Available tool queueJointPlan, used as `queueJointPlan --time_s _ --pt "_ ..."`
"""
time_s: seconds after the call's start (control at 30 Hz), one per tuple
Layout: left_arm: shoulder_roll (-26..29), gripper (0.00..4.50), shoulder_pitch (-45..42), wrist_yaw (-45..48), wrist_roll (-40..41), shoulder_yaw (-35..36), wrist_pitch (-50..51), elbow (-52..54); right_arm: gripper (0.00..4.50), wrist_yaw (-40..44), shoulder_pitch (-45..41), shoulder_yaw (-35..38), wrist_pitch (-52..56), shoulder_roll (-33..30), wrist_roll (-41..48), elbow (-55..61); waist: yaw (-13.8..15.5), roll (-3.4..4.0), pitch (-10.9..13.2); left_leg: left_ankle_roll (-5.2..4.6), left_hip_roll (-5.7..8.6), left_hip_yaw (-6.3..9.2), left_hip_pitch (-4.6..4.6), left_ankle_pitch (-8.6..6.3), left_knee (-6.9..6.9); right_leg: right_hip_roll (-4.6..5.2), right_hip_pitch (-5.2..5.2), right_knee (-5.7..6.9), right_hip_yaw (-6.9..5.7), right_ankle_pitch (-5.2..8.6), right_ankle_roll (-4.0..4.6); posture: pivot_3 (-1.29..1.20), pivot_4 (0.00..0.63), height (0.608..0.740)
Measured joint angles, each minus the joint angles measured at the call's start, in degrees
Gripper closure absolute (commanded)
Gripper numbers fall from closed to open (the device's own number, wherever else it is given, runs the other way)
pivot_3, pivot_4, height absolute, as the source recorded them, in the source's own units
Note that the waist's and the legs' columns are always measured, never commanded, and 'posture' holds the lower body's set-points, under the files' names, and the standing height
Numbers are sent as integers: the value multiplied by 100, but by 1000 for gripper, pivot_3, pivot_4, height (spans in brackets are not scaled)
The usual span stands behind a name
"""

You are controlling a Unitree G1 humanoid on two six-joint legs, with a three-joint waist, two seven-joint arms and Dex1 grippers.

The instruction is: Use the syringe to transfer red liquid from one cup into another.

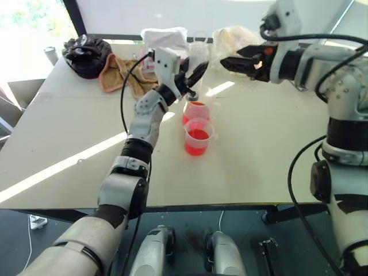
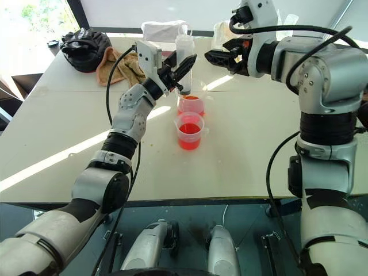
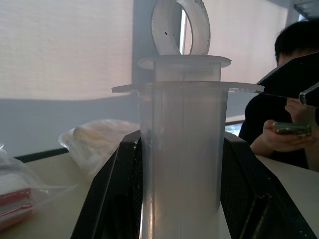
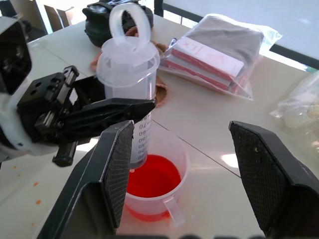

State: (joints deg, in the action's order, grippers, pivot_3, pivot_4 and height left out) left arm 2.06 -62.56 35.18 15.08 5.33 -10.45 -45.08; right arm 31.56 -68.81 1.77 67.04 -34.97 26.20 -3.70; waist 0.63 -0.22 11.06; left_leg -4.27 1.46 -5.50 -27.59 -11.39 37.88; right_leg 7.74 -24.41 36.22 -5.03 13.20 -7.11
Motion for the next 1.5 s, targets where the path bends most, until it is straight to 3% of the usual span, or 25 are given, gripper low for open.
queueJointPlan --time_s 0.5,1.13,1.5 --pt "-379 3039 13 -104 -270 -8 -816 -855 1328 -645 -451 87 -508 682 -467 -975 -4 1 0 -16 -3 -12 0 6 0 -6 0 1 -1 -1 -2 0 150 740" --pt "-325 3039 13 -142 -464 -54 -1034 -1284 1328 -883 -661 322 -111 949 -398 -986 -1 2 -1 -10 -3 -12 0 -2 -1 -3 -4 1 0 -1 -2 0 150 740" --pt "-333 3039 13 -194 -470 -57 -1028 -1298 1328 -912 -320 110 73 1038 -406 -663 -2 2 -1 -13 -3 -12 0 -1 -2 -3 -4 1 0 -1 -2 0 150 740"
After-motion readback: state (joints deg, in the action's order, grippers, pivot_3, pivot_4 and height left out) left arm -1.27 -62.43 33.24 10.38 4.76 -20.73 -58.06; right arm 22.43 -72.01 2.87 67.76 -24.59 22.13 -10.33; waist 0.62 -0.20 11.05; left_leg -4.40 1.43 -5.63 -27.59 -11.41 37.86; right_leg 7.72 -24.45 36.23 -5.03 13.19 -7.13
